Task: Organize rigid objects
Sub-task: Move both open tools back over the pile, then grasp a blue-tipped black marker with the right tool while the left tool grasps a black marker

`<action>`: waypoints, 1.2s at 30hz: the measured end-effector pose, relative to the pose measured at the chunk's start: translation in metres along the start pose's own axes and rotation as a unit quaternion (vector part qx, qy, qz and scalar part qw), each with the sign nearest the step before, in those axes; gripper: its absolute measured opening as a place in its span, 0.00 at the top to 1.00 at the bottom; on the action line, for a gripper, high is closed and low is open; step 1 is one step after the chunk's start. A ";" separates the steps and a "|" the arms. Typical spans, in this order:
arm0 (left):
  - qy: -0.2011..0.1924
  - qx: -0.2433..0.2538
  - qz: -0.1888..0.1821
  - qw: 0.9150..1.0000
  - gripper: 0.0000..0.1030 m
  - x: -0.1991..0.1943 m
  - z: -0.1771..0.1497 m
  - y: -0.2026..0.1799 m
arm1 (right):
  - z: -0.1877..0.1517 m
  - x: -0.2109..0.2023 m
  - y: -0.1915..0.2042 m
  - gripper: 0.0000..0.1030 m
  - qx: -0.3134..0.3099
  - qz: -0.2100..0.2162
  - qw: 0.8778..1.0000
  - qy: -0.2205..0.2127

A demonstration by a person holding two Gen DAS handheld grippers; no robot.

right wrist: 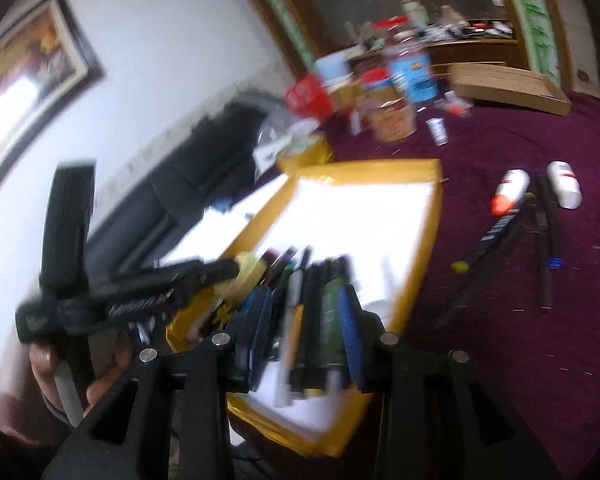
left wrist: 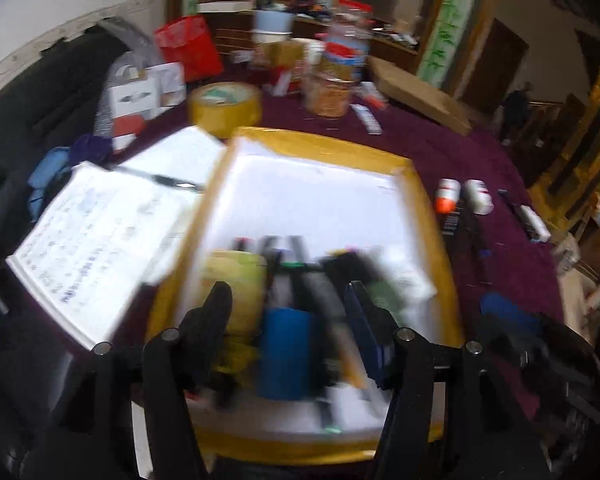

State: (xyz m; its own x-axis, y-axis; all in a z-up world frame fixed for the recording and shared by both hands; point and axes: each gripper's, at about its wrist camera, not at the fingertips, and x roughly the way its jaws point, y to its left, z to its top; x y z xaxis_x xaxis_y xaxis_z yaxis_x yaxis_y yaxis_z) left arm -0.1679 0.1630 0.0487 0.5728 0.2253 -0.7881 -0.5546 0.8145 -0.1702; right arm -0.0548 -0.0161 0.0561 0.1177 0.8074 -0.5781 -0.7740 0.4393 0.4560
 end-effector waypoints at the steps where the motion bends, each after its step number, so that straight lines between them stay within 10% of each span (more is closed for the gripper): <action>1: 0.000 0.005 -0.013 1.000 0.44 -0.003 0.001 -0.010 | 0.003 -0.013 -0.012 0.70 0.014 -0.005 1.000 -0.016; 11: 0.028 0.085 -0.107 0.990 0.44 0.005 0.018 -0.134 | 0.071 -0.101 -0.136 0.66 0.111 -0.023 0.993 -0.038; 18: 0.060 0.113 -0.111 0.986 0.44 0.038 0.025 -0.187 | 0.129 -0.106 -0.248 0.60 0.107 -0.220 0.969 -0.033; 23: 0.082 0.123 -0.084 0.985 0.44 0.068 0.023 -0.198 | 0.125 -0.071 -0.336 0.60 0.151 -0.272 0.950 0.005; 33: 0.105 0.131 -0.054 0.984 0.44 0.102 0.029 -0.195 | 0.103 -0.038 -0.368 0.61 0.159 -0.339 0.927 0.030; 36: 0.115 0.144 -0.047 0.982 0.44 0.108 0.033 -0.198 | 0.101 -0.028 -0.355 0.77 0.129 -0.371 0.919 0.043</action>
State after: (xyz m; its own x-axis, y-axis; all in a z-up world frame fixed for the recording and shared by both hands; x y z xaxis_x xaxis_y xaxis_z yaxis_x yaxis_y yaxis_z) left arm 0.0243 0.0435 0.0167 0.4441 0.0416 -0.8950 -0.2926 0.9509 -0.1009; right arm 0.2795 -0.1547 -0.0206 0.4955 0.2182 -0.8408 -0.3258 0.9439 0.0530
